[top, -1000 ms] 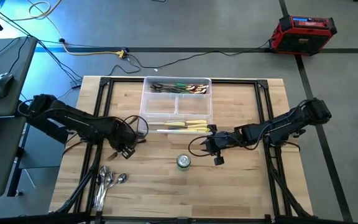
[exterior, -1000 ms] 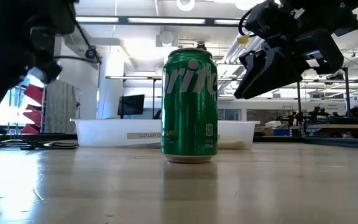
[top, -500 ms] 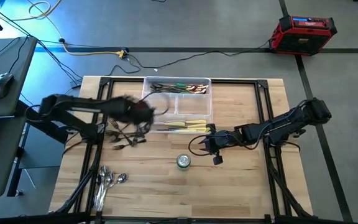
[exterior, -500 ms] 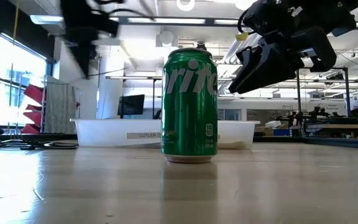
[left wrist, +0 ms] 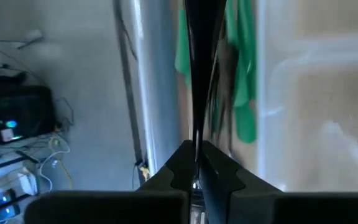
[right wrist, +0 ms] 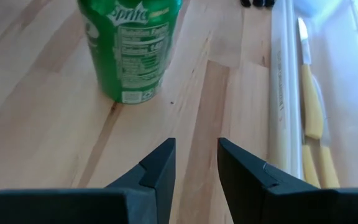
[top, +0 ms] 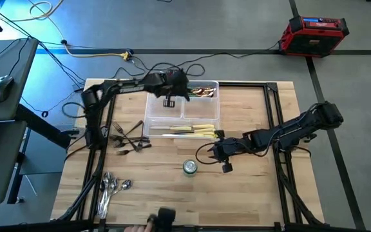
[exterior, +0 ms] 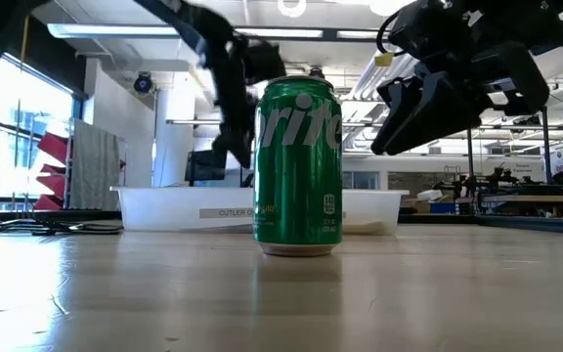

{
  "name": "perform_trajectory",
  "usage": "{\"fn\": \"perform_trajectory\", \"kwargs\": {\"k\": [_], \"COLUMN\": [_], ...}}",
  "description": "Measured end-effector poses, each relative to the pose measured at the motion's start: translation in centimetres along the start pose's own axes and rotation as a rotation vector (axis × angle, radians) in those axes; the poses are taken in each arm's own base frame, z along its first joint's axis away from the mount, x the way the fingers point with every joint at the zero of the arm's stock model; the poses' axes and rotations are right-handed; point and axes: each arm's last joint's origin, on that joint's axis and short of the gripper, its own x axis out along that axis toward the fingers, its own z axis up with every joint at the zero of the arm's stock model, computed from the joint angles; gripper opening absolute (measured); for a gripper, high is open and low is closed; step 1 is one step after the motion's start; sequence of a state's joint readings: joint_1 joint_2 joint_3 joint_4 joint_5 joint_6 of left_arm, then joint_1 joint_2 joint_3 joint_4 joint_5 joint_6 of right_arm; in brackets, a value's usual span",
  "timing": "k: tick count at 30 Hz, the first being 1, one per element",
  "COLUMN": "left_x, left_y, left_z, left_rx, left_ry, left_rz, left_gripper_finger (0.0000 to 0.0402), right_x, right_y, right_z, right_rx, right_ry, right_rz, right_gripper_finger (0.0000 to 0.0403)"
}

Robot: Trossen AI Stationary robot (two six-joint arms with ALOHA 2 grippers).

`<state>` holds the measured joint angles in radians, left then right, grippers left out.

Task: Sort silverware
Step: Put the black fork into the silverware tray

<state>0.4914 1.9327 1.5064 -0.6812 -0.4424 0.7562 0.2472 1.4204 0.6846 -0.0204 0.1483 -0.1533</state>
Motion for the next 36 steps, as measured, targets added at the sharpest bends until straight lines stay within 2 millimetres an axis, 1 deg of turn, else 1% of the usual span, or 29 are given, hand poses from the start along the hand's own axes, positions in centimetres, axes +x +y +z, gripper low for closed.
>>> {"fn": "perform_trajectory", "kwargs": {"k": [2,4,6,9,15,19,22,25,27,29,33,36], "left_x": [2.0,3.6,4.8,5.7,6.0,5.9,5.4,3.7,1.9,-0.4,-5.6,-9.4], "left_y": [0.3,0.4,0.4,0.5,0.9,0.6,0.1,-0.4,-0.9,-1.6,-3.0,-4.8], "left_z": [-0.6,-1.2,-1.7,-2.2,-3.0,-4.1,-4.7,-5.1,-5.3,-5.4,-5.5,-5.9], "left_rx": [0.013,0.008,-0.003,-0.026,-0.046,-0.025,-0.019,-0.032,-0.066,-0.124,-0.287,-0.376], "left_ry": [0.033,0.051,0.053,0.038,0.088,0.191,0.321,0.473,0.535,0.572,0.558,0.473], "left_rz": [-0.038,-0.08,-0.124,-0.17,-0.164,-0.199,-0.182,-0.124,-0.115,-0.126,-0.111,-0.087], "left_gripper_finger": [0.0,0.0,0.0,0.0001,0.0023,0.0045,0.0059,0.0065,0.0066,0.0066,0.0067,0.0067], "right_x": [0.0,0.0,0.0,0.0,0.0,0.1,0.1,0.1,0.1,0.1,0.1,0.1], "right_y": [0.1,0.3,0.3,0.2,-0.4,-0.7,-0.7,-0.7,-0.7,-0.7,-0.6,-0.6], "right_z": [0.0,0.0,0.0,0.0,-0.1,-0.2,-0.2,-0.2,-0.2,-0.3,-0.6,-0.6], "right_rx": [0.012,0.014,0.009,-0.008,-0.021,-0.013,-0.013,-0.009,-0.003,0.01,0.025,0.032], "right_ry": [0.0,0.004,0.004,0.004,0.01,0.013,0.013,0.013,0.017,0.028,0.057,0.061], "right_rz": [0.003,0.007,0.007,0.006,-0.016,-0.025,-0.025,-0.024,-0.023,-0.021,-0.014,-0.013], "right_gripper_finger": [0.0103,0.0103,0.0103,0.0103,0.0103,0.0103,0.0103,0.0103,0.0103,0.0103,0.0103,0.0103]}}
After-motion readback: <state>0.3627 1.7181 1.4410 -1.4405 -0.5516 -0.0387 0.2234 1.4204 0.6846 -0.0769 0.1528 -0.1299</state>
